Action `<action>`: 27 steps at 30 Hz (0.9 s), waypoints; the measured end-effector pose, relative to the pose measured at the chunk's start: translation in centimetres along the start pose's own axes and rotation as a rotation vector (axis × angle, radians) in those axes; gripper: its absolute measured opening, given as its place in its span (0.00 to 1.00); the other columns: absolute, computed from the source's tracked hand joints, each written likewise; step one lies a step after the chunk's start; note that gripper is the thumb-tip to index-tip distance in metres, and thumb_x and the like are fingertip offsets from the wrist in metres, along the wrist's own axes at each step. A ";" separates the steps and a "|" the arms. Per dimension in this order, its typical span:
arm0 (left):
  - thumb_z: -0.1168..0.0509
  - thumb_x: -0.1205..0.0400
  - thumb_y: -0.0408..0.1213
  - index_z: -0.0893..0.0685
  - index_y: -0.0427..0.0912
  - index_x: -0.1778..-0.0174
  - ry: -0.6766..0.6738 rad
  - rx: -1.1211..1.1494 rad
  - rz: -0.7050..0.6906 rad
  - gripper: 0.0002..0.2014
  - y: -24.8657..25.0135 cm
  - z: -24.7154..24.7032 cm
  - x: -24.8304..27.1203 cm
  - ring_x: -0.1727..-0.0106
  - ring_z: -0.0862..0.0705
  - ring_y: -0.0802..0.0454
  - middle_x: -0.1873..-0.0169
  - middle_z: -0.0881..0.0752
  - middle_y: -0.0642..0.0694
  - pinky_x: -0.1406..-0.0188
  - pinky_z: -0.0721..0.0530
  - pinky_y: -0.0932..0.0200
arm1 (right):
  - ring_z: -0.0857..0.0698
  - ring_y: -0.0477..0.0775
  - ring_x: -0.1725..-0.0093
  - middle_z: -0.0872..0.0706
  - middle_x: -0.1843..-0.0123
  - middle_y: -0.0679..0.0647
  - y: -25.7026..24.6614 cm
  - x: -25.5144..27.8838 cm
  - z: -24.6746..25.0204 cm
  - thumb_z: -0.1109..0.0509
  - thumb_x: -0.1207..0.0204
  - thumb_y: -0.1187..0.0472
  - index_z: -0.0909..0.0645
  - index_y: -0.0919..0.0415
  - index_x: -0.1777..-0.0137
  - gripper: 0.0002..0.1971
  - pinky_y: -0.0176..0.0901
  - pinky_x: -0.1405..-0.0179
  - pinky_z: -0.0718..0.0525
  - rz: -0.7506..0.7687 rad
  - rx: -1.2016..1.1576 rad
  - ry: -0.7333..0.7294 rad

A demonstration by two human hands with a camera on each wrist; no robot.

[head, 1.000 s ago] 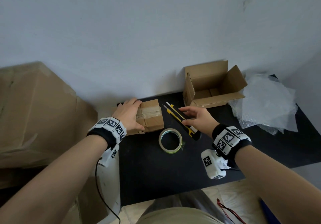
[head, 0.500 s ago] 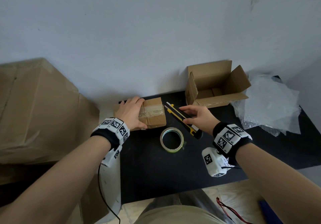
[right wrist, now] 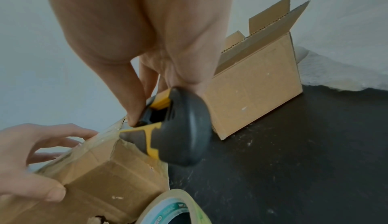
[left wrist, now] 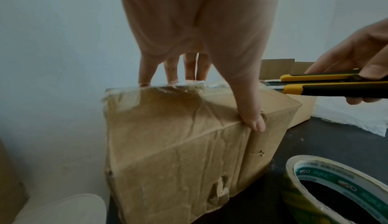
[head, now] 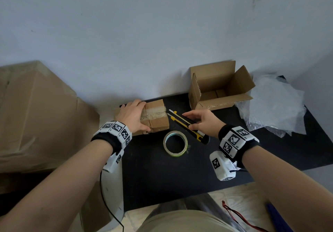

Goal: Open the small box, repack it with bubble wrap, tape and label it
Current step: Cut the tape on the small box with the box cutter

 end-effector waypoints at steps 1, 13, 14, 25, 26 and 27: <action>0.22 0.39 0.60 0.35 0.43 0.23 -0.003 0.001 0.002 0.52 0.0 0.0 -0.1 0.30 0.28 0.44 0.28 0.30 0.46 0.28 0.31 0.45 | 0.18 0.45 0.39 0.15 0.39 0.51 0.0 0.1 0.0 0.31 0.26 0.75 0.23 0.57 0.31 0.25 0.47 0.33 0.21 0.000 0.008 -0.004; 0.21 0.40 0.59 0.33 0.42 0.24 -0.029 0.017 0.027 0.51 0.5 0.4 -0.4 0.32 0.26 0.43 0.30 0.28 0.46 0.31 0.28 0.41 | 0.19 0.44 0.38 0.16 0.37 0.51 1.0 0.9 -0.2 0.31 0.26 0.74 0.24 0.56 0.30 0.25 0.46 0.32 0.22 -0.016 0.013 -0.001; 0.21 0.40 0.59 0.33 0.42 0.24 -0.028 0.024 0.037 0.51 0.5 0.5 -0.4 0.33 0.26 0.43 0.30 0.28 0.46 0.31 0.27 0.41 | 0.19 0.44 0.38 0.16 0.37 0.51 1.2 0.9 -0.2 0.31 0.26 0.74 0.23 0.56 0.30 0.25 0.46 0.31 0.22 -0.016 0.009 -0.002; 0.24 0.34 0.58 0.42 0.44 0.19 -0.049 0.073 0.049 0.52 2.3 -0.2 -1.1 0.23 0.33 0.44 0.22 0.36 0.46 0.23 0.38 0.38 | 0.17 0.47 0.42 0.16 0.44 0.49 4.2 2.3 1.2 0.29 0.28 0.73 0.26 0.55 0.31 0.27 0.46 0.37 0.18 -0.093 -0.007 0.108; 0.25 0.32 0.58 0.43 0.46 0.18 -0.053 0.075 0.041 0.51 2.3 -0.3 -1.0 0.22 0.35 0.45 0.20 0.39 0.46 0.21 0.41 0.39 | 0.16 0.48 0.42 0.16 0.43 0.50 4.7 2.4 1.3 0.28 0.29 0.73 0.27 0.56 0.30 0.28 0.45 0.38 0.18 -0.112 -0.009 0.122; 0.26 0.31 0.57 0.44 0.47 0.18 -0.053 0.077 0.030 0.49 2.4 -0.3 -0.9 0.20 0.38 0.46 0.19 0.41 0.46 0.20 0.43 0.41 | 0.16 0.50 0.42 0.16 0.42 0.52 5.1 2.4 1.3 0.28 0.29 0.73 0.26 0.57 0.30 0.27 0.45 0.38 0.18 -0.126 -0.003 0.140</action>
Point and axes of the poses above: each hand's wrist, its own x-axis away from the middle knuckle, its own z-axis out of the back of the hand, y = z × x, the point moved 1 cm from there along -x, towards the middle knuckle
